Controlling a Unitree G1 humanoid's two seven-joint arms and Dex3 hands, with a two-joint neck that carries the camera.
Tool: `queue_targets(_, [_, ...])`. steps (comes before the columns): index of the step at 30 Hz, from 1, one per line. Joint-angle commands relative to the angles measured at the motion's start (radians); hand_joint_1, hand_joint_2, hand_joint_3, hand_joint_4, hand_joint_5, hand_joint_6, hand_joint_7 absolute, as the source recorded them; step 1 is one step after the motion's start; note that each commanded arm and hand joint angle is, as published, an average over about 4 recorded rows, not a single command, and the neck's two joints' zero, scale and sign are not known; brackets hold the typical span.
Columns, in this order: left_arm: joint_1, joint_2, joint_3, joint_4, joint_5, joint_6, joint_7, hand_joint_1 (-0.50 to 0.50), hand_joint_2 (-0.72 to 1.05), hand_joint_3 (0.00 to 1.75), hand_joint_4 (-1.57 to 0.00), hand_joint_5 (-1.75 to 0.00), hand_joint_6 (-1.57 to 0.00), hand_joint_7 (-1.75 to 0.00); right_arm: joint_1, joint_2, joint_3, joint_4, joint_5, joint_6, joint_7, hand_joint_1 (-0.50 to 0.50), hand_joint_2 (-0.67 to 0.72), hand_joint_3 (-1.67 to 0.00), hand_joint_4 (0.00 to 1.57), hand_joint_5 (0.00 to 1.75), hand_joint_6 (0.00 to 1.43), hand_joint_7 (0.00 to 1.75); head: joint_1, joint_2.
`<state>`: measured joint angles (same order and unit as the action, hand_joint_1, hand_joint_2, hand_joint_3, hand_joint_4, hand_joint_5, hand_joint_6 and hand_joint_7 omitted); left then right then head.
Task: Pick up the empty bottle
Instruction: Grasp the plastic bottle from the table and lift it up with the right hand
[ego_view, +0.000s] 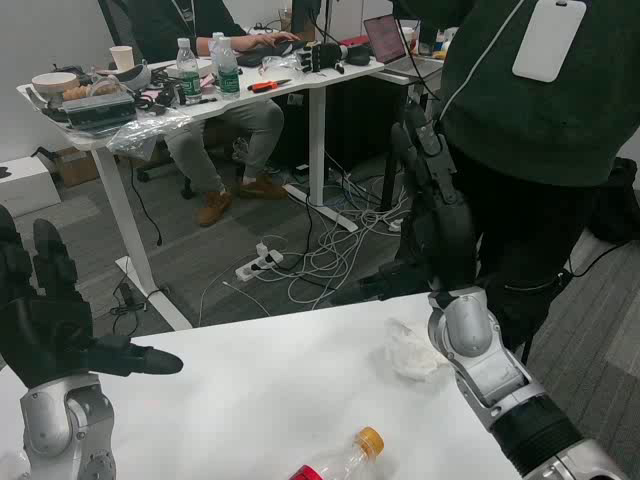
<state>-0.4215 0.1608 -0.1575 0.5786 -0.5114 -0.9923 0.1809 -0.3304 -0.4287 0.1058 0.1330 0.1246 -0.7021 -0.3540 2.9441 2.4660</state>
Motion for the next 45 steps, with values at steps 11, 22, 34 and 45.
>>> queue_targets(11, [-0.017,-0.006,0.138,-0.1,0.094,0.212,-0.066,-0.5,-0.72,0.0,0.0,0.0,0.0,0.0,-0.162,-0.007,0.048,0.151,0.216,0.047,0.193,-0.42,0.66,0.0,0.0,0.0,0.0,0.0,0.039,-0.075])
queue_targets(22, [-0.022,-0.005,0.137,-0.094,0.09,0.212,-0.066,-0.5,-0.72,0.0,0.0,0.0,0.0,0.0,-0.164,-0.005,0.051,0.158,0.216,0.047,0.195,-0.42,0.66,0.0,0.0,0.0,0.0,0.0,0.038,-0.081])
queue_targets(34, [-0.031,-0.004,0.134,-0.075,0.088,0.212,-0.066,-0.5,-0.72,0.0,0.0,0.0,0.0,0.0,-0.17,-0.005,0.052,0.172,0.216,0.048,0.195,-0.42,0.66,0.0,0.0,0.0,0.0,0.0,0.039,-0.111])
queue_targets(45, [-0.036,0.004,0.136,-0.059,0.083,0.22,-0.071,-0.5,-0.72,0.0,0.0,0.0,0.0,0.0,-0.178,-0.011,0.059,0.183,0.209,0.078,0.234,-0.42,0.6,0.0,0.0,0.0,0.0,0.0,0.051,-0.181])
